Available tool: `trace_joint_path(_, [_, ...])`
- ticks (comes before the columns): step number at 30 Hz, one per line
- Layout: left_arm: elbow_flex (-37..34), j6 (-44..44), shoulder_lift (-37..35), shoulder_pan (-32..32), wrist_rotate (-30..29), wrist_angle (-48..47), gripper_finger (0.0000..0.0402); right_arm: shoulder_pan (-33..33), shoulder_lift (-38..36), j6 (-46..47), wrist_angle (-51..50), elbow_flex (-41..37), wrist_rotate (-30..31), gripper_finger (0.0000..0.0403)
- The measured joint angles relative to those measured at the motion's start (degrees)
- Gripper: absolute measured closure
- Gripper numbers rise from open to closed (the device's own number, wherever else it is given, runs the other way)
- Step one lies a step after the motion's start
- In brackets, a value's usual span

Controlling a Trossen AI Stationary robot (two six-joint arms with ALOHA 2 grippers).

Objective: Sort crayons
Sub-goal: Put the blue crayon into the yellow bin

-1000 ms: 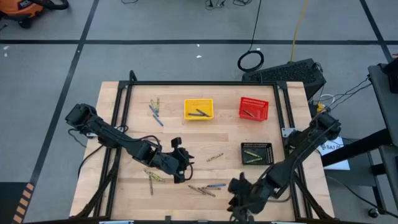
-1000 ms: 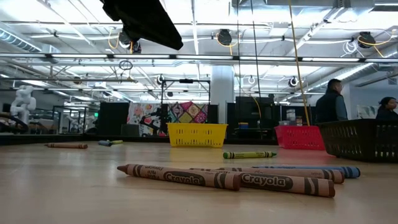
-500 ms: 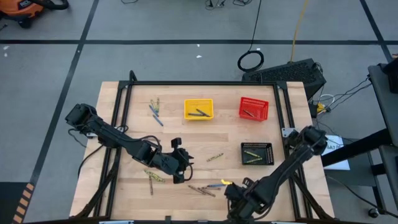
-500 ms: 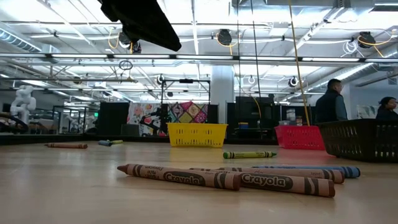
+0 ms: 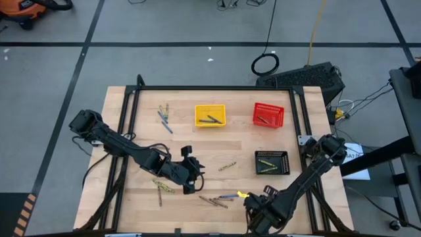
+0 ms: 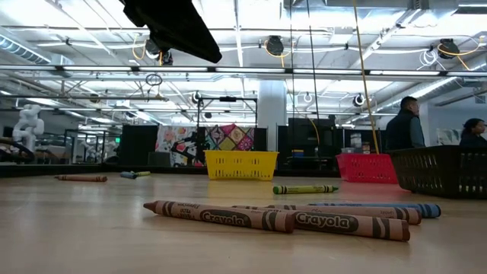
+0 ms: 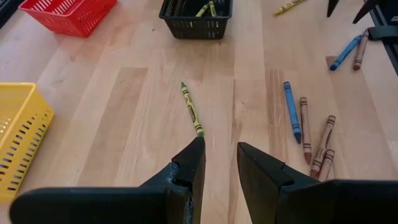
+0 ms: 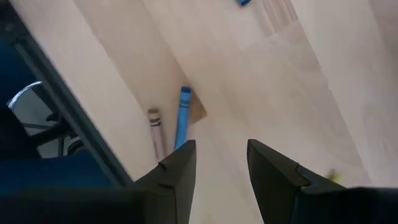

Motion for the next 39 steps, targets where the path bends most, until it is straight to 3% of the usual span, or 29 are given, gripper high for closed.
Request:
trace_joint_path(20, [0.0,-0.2,0.0,0.0,0.0,0.0,0.0303,0.8,0.0,0.1,16.8,-8.1,-0.3,0.0275])
trace_joint_path(39, [0.0,-0.3,0.0,0.0,0.0,0.1,0.0303,2.4,2.7,1.4,19.5,-8.6,-1.6,0.0275])
